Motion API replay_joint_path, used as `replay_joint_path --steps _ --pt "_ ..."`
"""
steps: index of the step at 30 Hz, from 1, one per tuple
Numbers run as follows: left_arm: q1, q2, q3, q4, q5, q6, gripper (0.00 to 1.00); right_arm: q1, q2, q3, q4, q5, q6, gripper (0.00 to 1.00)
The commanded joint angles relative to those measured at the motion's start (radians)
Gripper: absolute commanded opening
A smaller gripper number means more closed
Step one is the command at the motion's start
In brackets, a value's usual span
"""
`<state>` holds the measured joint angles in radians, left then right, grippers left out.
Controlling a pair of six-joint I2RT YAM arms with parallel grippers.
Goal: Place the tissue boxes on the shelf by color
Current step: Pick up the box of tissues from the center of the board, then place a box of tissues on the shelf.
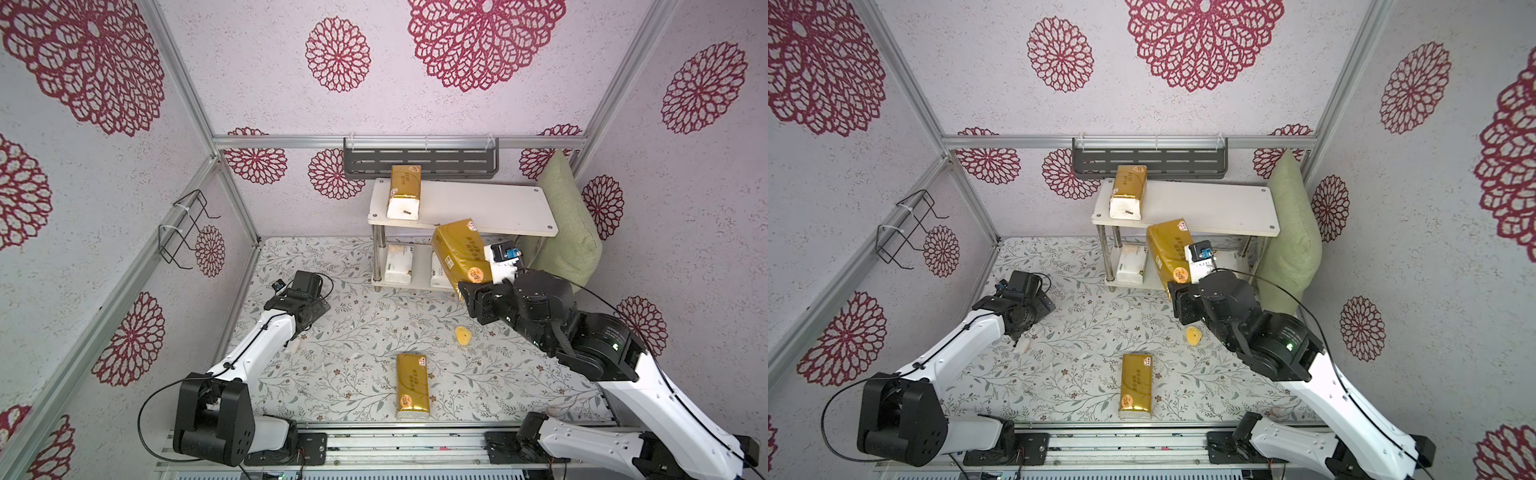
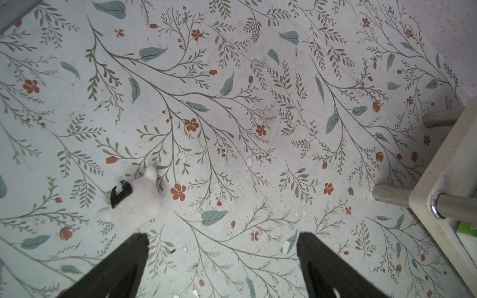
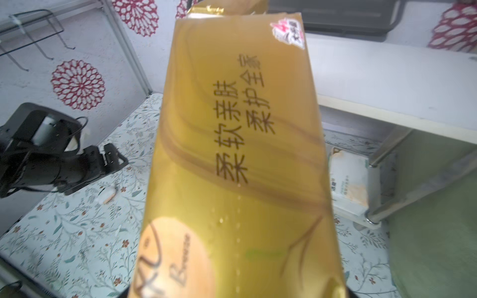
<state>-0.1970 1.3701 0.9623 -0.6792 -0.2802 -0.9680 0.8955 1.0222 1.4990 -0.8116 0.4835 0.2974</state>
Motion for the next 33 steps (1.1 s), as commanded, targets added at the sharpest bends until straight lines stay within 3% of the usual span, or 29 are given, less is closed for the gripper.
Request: replay_joint_path --steps 1,9,15,23,33 --pt "0.010 0.013 0.027 0.028 0.013 0.010 0.97 -0.023 0.013 0.059 0.077 0.180 -0.021 0.62" --pt "-0.008 0.033 0.047 0.026 0.028 -0.010 0.97 -0.181 0.239 0.216 0.194 0.195 0.005 0.62" --pt "-0.086 0.043 0.064 -0.015 -0.067 -0.013 0.97 -0.258 0.514 0.537 0.048 0.150 0.088 0.61" --pt "-0.105 0.034 0.047 -0.013 -0.088 -0.018 0.97 -0.319 0.854 1.034 -0.230 0.077 0.130 0.61" --pt "-0.105 0.038 0.058 -0.013 -0.109 0.000 0.97 -0.364 0.912 1.066 -0.247 0.042 0.143 0.62"
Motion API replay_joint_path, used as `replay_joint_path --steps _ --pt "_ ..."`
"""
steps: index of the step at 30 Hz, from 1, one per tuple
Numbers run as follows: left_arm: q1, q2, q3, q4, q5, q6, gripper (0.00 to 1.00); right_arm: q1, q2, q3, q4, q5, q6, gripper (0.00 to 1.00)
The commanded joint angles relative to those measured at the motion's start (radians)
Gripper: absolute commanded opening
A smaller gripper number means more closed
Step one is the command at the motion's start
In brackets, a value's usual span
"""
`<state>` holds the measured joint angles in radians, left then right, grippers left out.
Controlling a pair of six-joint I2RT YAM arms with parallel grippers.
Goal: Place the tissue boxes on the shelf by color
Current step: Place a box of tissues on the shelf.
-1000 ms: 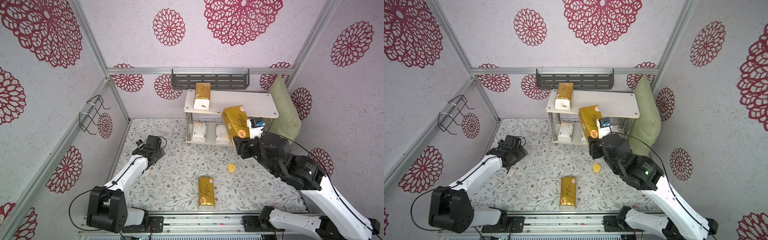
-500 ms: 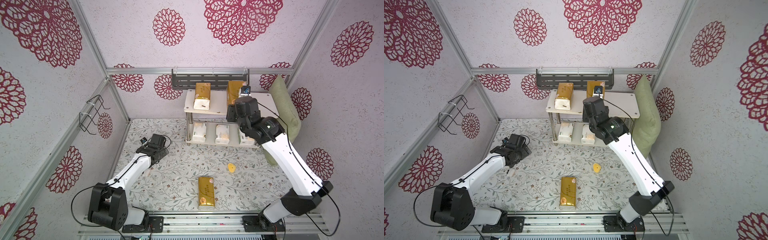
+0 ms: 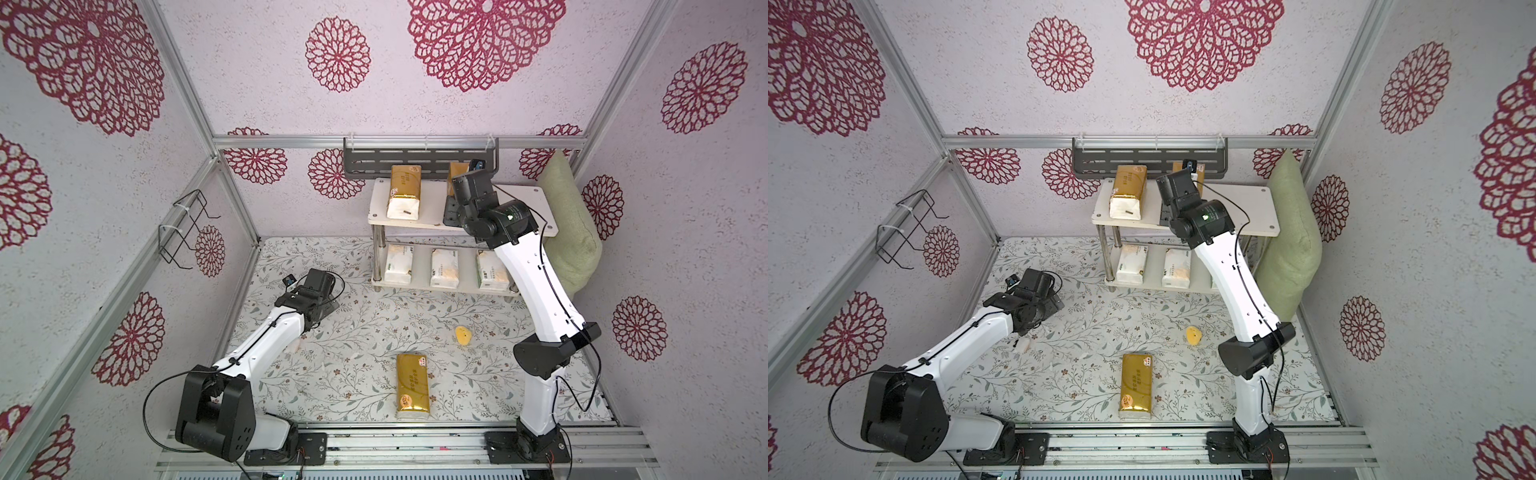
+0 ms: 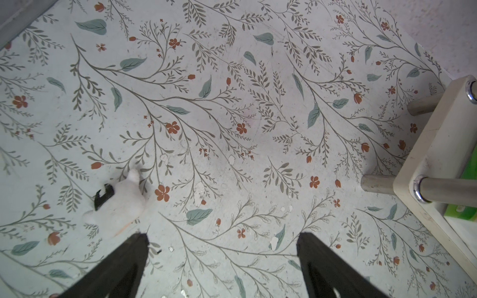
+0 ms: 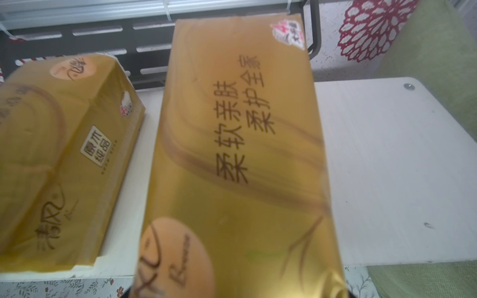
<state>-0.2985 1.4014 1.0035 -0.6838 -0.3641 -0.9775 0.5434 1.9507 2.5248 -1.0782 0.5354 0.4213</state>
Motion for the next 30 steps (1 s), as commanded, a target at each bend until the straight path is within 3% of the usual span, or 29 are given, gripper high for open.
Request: replay_joint_path --steps 1,12,30 --pt "-0.003 0.008 0.017 -0.009 -0.026 0.011 0.97 -0.011 -0.013 0.040 0.020 -0.014 0.019 0.62" --pt "-0.004 0.007 0.008 -0.006 -0.026 0.012 0.97 -0.033 0.008 0.040 0.039 -0.055 0.014 0.65" --pt "-0.001 -0.010 -0.002 -0.006 -0.033 0.013 0.98 -0.045 0.033 0.036 0.053 -0.050 0.010 0.80"
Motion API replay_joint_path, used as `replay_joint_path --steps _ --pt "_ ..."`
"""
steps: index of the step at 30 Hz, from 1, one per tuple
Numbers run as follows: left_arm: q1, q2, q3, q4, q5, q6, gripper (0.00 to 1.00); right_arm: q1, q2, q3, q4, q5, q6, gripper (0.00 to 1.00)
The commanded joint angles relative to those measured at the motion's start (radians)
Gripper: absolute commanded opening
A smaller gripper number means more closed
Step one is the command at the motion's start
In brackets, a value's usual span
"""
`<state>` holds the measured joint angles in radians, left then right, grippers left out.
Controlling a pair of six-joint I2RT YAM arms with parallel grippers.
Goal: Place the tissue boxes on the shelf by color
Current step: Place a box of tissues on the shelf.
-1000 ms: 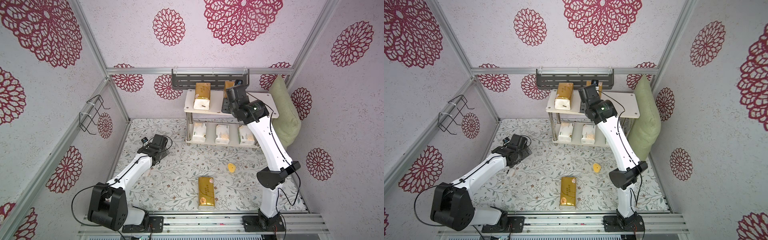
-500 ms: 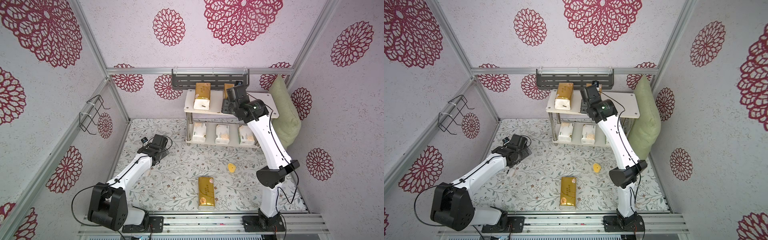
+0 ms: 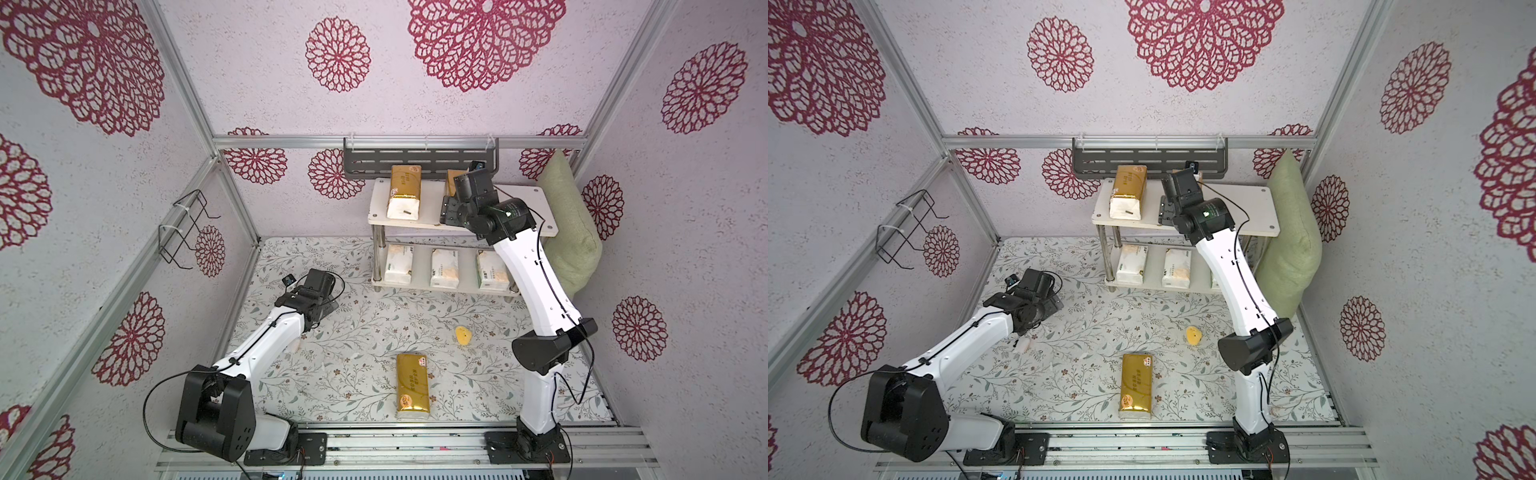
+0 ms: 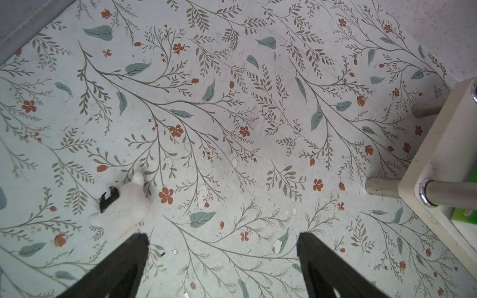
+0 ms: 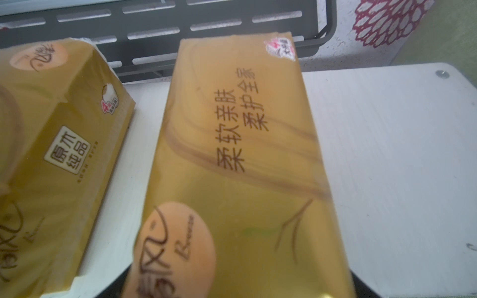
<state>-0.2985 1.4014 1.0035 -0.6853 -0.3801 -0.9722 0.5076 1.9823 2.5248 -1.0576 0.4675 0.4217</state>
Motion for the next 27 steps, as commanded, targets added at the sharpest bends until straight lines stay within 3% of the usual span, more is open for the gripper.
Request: replay_joint_path --steps 1,27 --pt "-0.002 -0.010 -0.002 -0.004 -0.017 0.008 0.97 -0.009 0.001 0.034 0.034 0.020 0.010 0.80" --pt "0.001 -0.018 0.007 -0.014 -0.023 0.012 0.97 -0.008 -0.014 0.030 0.056 0.015 -0.009 0.99"
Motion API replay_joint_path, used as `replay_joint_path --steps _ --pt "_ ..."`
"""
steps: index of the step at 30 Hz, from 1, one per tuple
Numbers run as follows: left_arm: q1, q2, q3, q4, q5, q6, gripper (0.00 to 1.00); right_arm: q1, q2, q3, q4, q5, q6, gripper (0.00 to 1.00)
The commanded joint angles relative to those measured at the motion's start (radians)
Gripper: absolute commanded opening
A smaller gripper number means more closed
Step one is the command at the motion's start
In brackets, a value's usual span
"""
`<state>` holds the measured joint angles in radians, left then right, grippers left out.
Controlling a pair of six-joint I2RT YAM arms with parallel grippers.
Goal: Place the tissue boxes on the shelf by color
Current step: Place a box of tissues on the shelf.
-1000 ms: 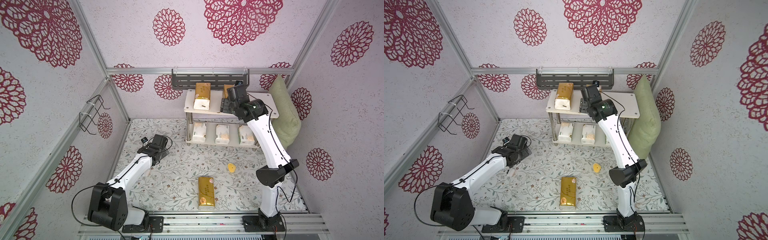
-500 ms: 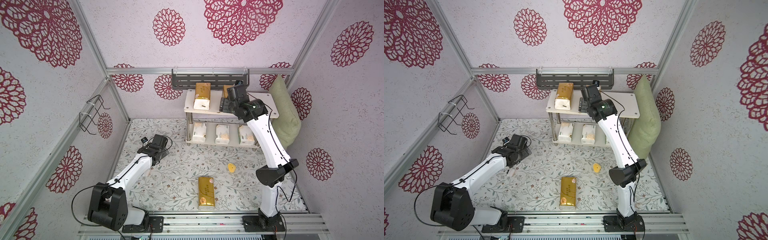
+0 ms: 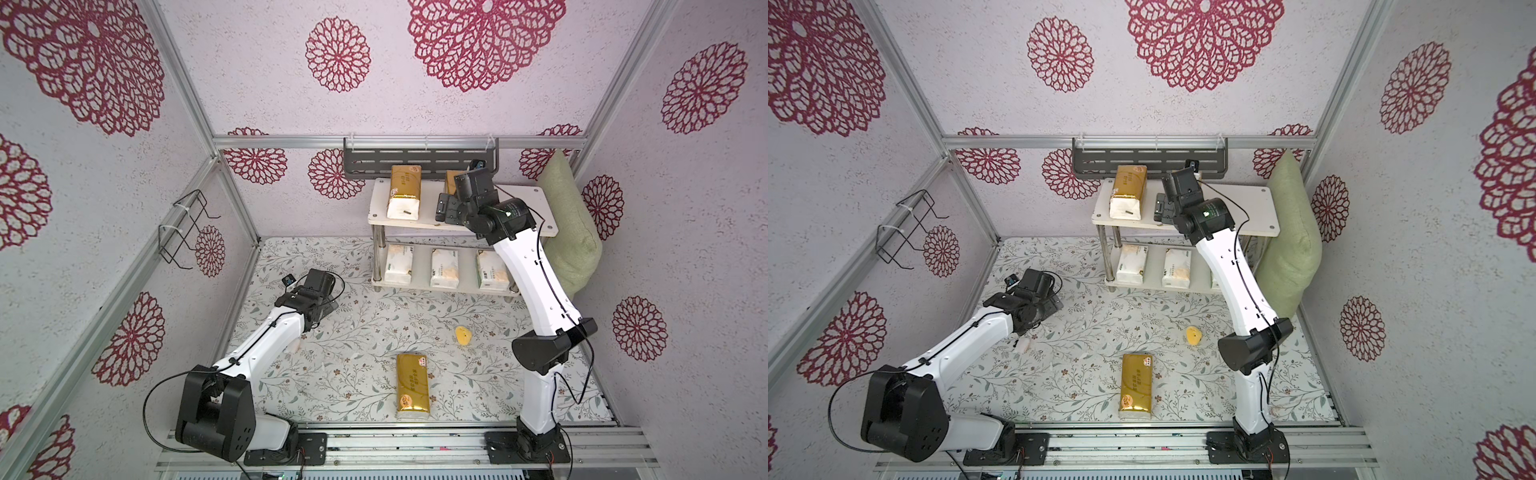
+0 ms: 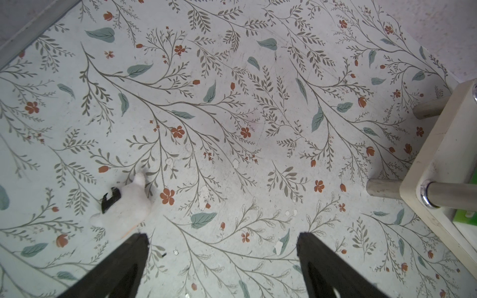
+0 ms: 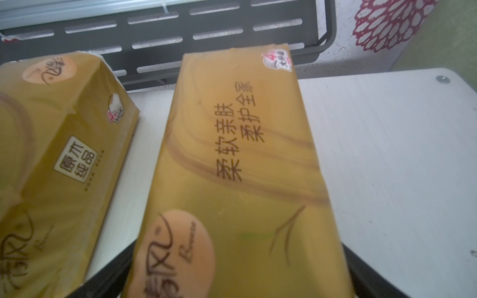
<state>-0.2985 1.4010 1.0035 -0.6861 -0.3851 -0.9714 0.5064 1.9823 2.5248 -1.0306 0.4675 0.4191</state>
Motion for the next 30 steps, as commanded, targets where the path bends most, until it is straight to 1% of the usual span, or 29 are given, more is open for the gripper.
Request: replay_joint_path --steps 1,15,21,30 --pt "0.001 -0.018 0.007 -0.013 -0.018 0.011 0.97 -0.008 -0.015 0.031 0.030 0.016 -0.008 0.99" --pt "0.001 -0.017 0.012 -0.014 -0.021 0.011 0.97 -0.006 -0.064 0.019 0.056 0.025 -0.021 0.99" --pt "0.002 -0.019 0.015 -0.017 -0.024 0.011 0.97 -0.008 -0.107 -0.036 0.108 0.016 -0.026 0.99" --pt "0.001 -0.019 0.013 -0.018 -0.026 0.012 0.97 -0.008 -0.132 -0.046 0.150 0.010 -0.042 0.99"
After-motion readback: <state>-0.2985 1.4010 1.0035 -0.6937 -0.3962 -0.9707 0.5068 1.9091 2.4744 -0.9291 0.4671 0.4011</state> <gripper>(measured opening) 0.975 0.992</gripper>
